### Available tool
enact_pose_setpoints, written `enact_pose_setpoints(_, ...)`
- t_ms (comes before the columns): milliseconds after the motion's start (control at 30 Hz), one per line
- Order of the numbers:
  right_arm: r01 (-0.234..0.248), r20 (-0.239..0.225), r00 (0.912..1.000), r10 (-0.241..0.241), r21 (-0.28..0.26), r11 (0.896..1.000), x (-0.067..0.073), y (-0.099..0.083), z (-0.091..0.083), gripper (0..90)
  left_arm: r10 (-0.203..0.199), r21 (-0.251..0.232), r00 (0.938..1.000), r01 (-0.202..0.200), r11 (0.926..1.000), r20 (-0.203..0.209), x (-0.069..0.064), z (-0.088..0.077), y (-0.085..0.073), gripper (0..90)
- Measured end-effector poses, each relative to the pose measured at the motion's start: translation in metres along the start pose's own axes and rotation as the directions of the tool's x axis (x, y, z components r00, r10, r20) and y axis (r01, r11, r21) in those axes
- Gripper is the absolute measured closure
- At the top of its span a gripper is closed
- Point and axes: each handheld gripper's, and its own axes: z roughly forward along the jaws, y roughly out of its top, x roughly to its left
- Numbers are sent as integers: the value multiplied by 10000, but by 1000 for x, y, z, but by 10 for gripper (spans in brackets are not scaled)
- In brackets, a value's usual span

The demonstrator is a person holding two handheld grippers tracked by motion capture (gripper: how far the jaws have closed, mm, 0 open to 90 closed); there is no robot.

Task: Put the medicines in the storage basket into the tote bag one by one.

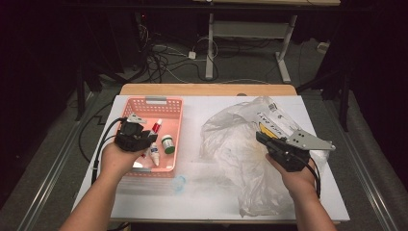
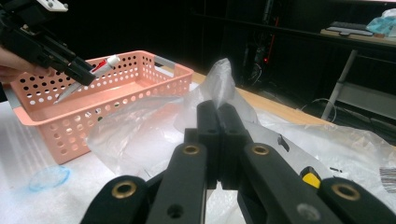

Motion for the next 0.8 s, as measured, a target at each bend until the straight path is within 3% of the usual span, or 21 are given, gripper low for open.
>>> enact_pose_setpoints(400,-42,-2,10000,42,-89,10000,-1,1,-1,900,361,-939,9977,-305,9951,579,-33,-12,7,663)
enact_pose_setpoints(800,-5,1,10000,5,-114,9999,1,3,-1,900,911,-1441,9880,-728,9869,1248,-68,-22,12,663)
